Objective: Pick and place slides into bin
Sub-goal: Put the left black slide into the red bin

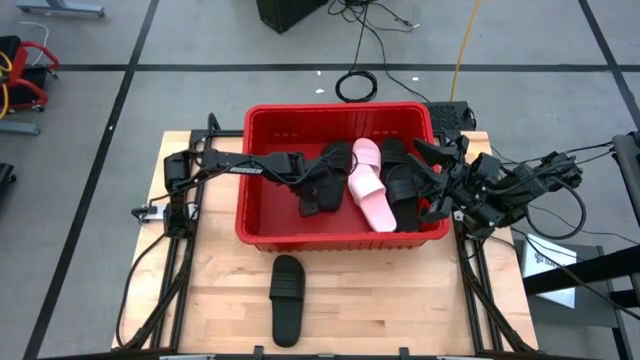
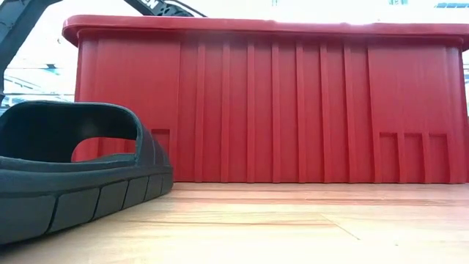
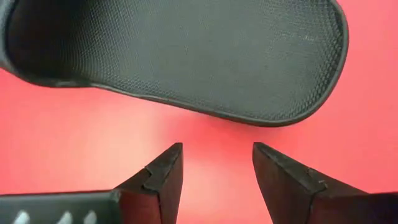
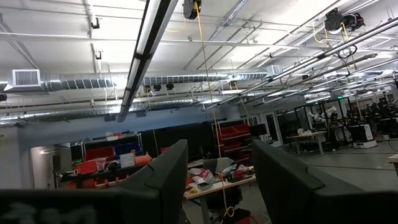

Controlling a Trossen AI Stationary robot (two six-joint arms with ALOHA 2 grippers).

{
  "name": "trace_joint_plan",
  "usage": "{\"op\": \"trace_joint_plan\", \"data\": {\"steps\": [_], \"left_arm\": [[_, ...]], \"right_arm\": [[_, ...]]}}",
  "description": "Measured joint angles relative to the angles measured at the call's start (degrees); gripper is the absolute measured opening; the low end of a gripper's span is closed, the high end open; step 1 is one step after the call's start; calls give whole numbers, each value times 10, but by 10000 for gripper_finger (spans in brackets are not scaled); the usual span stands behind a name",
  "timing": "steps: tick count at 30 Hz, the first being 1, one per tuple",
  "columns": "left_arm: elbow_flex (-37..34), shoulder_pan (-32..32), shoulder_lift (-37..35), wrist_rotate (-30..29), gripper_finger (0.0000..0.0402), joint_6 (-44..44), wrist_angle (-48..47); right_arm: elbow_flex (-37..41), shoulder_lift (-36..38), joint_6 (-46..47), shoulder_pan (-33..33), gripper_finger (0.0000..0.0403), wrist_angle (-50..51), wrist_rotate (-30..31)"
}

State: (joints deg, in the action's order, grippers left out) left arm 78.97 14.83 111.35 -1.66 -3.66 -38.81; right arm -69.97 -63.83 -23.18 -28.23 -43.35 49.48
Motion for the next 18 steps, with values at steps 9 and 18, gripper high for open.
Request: {"op": "trace_joint_plan", "data": {"steps": [9, 18], "left_arm": [[-1, -2, -1, 59, 186, 18, 92], [-1, -3, -1, 75, 186, 37, 116]], "right_arm": [[0, 0, 0, 0, 169, 3, 0], [0, 0, 0, 0, 169, 3, 0]]}}
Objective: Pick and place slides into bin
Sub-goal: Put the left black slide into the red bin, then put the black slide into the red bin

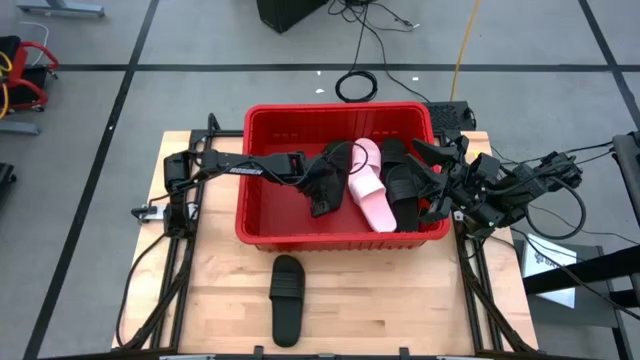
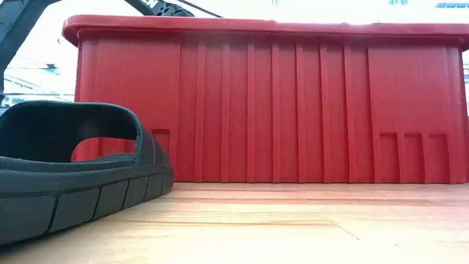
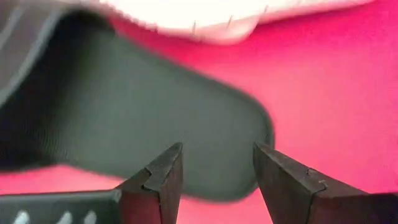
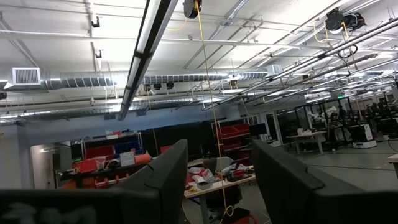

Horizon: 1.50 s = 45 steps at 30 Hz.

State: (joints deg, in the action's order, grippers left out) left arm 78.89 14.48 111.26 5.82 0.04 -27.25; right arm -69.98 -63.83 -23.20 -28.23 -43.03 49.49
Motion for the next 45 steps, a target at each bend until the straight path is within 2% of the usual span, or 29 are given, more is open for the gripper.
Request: {"op": "trace_joint_plan", "data": {"steps": [6, 9, 13, 19, 25, 30, 33, 39, 45], "left_arm": [[0, 0, 2, -76, 186, -15, -84], [0, 0, 9, -69, 186, -22, -84], [0, -5, 27, -29, 186, -19, -52], [-1, -19, 36, -11, 186, -18, -32], [0, -20, 35, -21, 186, -26, -55], [0, -19, 35, -86, 186, -55, -104], [0, -12, 34, -82, 186, -65, -127], [0, -9, -7, -59, 186, -100, -160], [0, -7, -106, -59, 186, -110, -157]], "right_arm": [[0, 0, 0, 0, 169, 0, 0], [0, 0, 0, 0, 169, 0, 0], [0, 0, 0, 0, 169, 0, 1], [0, 0, 0, 0, 169, 0, 2], [0, 0, 2, 0, 169, 0, 2], [0, 0, 2, 0, 169, 1, 2], [0, 0, 2, 0, 169, 5, 2], [0, 0, 2, 0, 169, 8, 2], [0, 0, 2, 0, 169, 14, 2]]}}
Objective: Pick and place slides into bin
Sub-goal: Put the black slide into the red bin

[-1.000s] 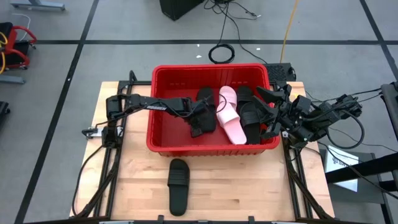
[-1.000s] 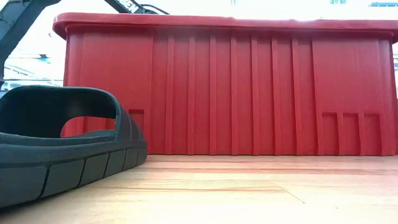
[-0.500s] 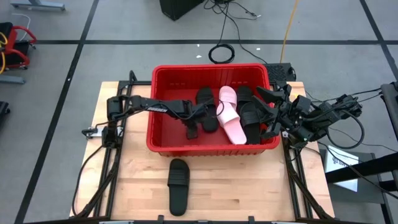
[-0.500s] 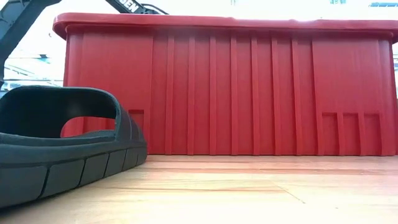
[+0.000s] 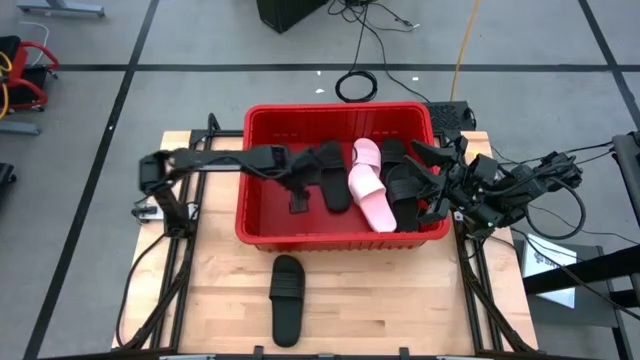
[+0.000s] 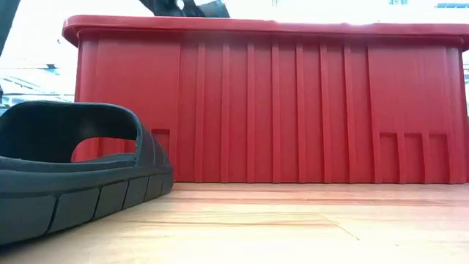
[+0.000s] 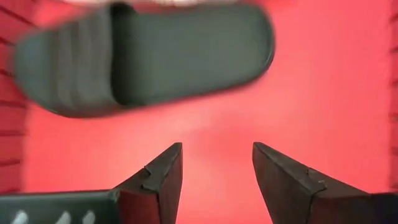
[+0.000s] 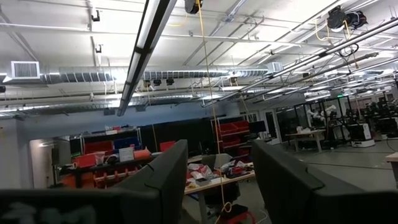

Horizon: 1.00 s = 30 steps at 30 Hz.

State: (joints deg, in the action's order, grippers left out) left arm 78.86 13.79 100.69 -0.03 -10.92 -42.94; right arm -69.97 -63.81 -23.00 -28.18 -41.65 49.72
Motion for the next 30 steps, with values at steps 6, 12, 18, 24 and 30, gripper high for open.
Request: {"op": "trace_joint_plan", "data": {"steps": [6, 12, 18, 24, 30], "left_arm": [[0, -6, -105, 22, 186, 19, -1], [0, -48, -183, 50, 186, 46, -2], [0, -134, -235, 35, 186, 74, -2], [1, -253, -251, -52, 186, 127, -4], [1, -365, -241, -141, 186, 183, -5]], "right_arm": [[0, 0, 6, 0, 169, 3, 0], [0, 0, 13, 0, 169, 6, 0], [0, 0, 31, 0, 169, 12, 0], [0, 0, 92, 0, 169, 56, 0], [0, 0, 156, 0, 169, 99, -2]]}}
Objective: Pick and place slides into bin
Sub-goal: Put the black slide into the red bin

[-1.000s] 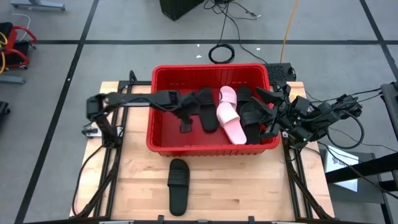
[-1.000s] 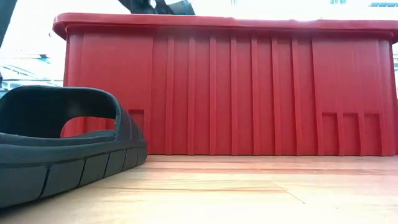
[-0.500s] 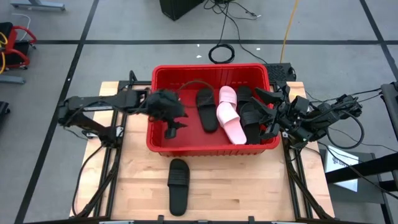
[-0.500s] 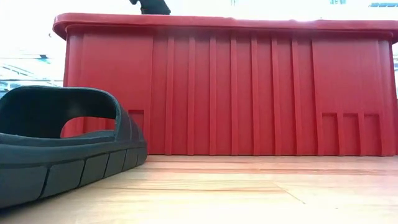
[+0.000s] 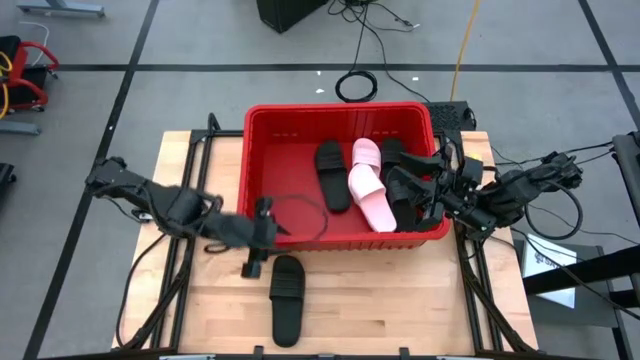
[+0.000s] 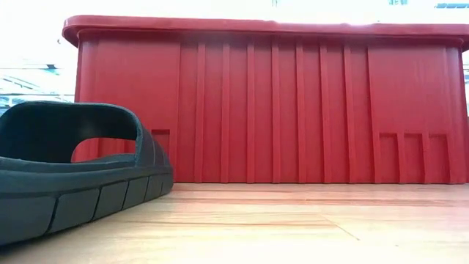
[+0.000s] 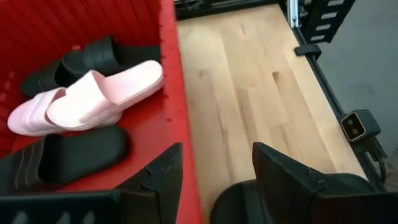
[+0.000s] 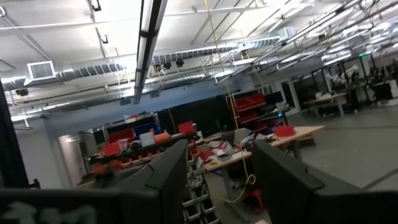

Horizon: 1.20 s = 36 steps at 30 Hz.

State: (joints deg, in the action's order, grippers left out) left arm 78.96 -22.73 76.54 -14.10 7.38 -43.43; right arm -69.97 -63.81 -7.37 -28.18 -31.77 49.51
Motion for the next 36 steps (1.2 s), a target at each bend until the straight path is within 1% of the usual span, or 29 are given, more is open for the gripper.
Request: {"op": "trace_joint_plan", "data": {"steps": [6, 15, 18, 20, 25, 28, 36], "left_arm": [[0, -90, 25, -84, 186, 60, -4], [0, -175, 124, -101, 186, 132, 1], [0, -193, 168, -104, 186, 152, 0], [0, -201, 198, -103, 186, 166, 6], [-1, -209, 261, -95, 186, 189, 10], [-1, -208, 280, -91, 186, 186, 16], [-1, -182, 314, -88, 186, 180, 37]], "right_arm": [[0, -2, 33, 0, 169, 8, -2], [0, -20, 54, 0, 169, 8, -3], [0, -27, 63, 0, 169, 8, -20], [0, -30, 73, 0, 169, 12, -33], [0, -37, 95, -1, 169, 15, -33], [0, -36, 100, -3, 169, 20, -47], [0, -37, 101, -4, 169, 21, -48]]}}
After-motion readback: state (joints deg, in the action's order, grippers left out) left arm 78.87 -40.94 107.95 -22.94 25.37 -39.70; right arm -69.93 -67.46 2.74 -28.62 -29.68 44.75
